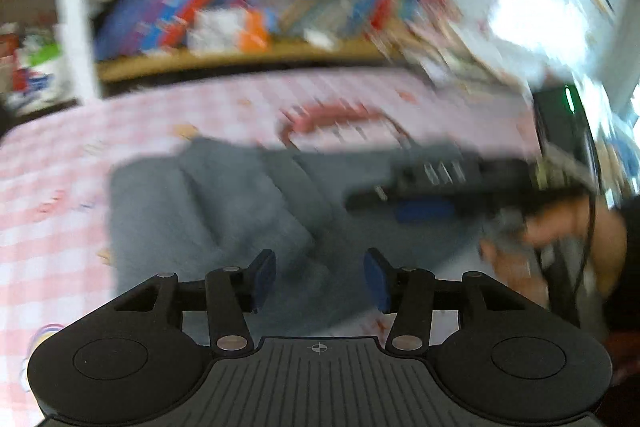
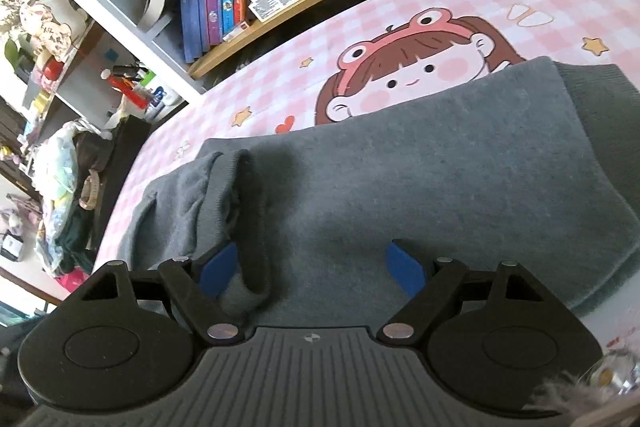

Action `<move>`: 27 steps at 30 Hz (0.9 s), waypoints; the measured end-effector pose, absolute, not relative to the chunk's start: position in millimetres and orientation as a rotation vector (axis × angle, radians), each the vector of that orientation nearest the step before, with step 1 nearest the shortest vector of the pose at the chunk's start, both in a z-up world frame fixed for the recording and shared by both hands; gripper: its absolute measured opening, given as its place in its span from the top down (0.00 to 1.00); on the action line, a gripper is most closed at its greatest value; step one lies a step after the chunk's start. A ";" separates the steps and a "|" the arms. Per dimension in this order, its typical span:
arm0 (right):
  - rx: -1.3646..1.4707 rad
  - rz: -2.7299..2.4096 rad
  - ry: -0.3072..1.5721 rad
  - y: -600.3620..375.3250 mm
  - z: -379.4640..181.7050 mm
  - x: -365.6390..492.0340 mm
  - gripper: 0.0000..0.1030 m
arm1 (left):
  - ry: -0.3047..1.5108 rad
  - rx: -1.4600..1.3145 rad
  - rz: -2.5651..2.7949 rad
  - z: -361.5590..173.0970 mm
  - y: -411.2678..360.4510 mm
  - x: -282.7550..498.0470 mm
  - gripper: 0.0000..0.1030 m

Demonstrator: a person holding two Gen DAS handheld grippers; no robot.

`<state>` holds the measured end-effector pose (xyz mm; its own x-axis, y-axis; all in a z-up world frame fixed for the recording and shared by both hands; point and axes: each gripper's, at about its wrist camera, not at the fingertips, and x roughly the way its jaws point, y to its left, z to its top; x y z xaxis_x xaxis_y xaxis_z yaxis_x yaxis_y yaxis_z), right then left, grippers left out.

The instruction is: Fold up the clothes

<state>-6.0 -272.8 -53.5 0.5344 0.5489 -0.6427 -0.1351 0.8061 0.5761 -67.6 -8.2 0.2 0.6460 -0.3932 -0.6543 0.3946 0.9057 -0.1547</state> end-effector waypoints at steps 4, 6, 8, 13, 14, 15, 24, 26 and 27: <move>0.525 0.474 0.904 -266.2 -45.5 -3.9 0.20 | 0.704 -0.102 -0.276 7.0 23.4 -62.6 0.28; 0.536 0.498 0.898 -262.0 -42.2 -3.1 0.20 | 0.727 -0.143 -0.209 2.2 37.2 -60.7 0.28; 0.544 0.519 0.909 -257.0 -42.8 -1.9 0.20 | 0.734 -0.172 -0.152 -2.4 46.3 -62.5 0.28; 0.593 0.537 0.949 -247.0 -49.7 1.3 0.20 | 0.717 -0.164 -0.113 -6.3 48.5 -73.4 0.28; 0.608 0.541 0.957 -245.4 -51.2 2.2 0.20 | 0.719 -0.150 -0.127 -7.0 46.5 -74.7 0.28; 0.623 0.545 0.964 -243.8 -52.7 3.0 0.20 | 0.721 -0.136 -0.141 -7.7 44.4 -75.1 0.28; 0.741 0.522 1.055 -237.7 -70.8 8.1 0.72 | 0.717 -0.139 -0.236 -5.4 48.2 -69.4 0.68; 0.735 0.541 0.993 -241.5 -60.2 2.7 0.79 | 0.737 -0.133 -0.253 -7.9 48.8 -64.6 0.85; 0.728 0.549 0.954 -243.8 -53.3 -0.5 0.83 | 0.752 -0.121 -0.260 -10.5 48.4 -62.3 0.87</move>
